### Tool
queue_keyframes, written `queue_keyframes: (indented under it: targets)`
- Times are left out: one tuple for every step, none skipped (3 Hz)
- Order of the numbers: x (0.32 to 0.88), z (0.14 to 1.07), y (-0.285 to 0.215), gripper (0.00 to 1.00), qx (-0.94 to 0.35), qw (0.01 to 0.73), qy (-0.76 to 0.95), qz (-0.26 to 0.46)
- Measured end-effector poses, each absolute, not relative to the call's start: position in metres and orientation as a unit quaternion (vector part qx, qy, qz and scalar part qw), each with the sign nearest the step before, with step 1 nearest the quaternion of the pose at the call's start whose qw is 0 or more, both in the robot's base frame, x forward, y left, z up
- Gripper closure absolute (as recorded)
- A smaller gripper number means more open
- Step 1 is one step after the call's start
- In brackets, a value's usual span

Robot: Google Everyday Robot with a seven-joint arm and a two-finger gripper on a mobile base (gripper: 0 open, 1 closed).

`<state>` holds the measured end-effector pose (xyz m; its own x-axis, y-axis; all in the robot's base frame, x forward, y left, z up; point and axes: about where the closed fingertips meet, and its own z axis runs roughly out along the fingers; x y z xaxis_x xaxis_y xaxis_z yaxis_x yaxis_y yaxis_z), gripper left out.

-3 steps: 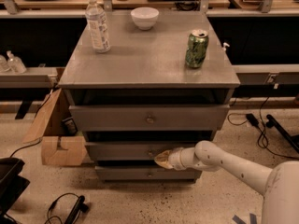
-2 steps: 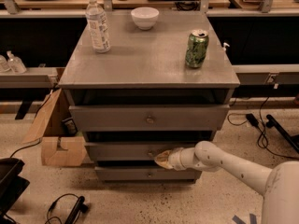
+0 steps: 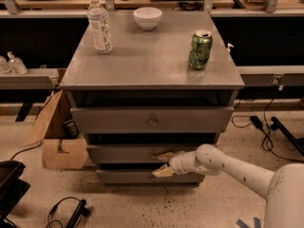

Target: Close middle drawer

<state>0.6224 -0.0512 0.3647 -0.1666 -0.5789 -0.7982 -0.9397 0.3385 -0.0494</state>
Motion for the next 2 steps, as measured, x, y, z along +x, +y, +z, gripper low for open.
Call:
queue_keyframes:
  targets:
    - [0.618,0.369,-0.045,0.53,-0.551,0.366,0.718,0.217]
    - [0.603,0.385,-0.063,0.76,-0.559,0.347,0.73,0.184]
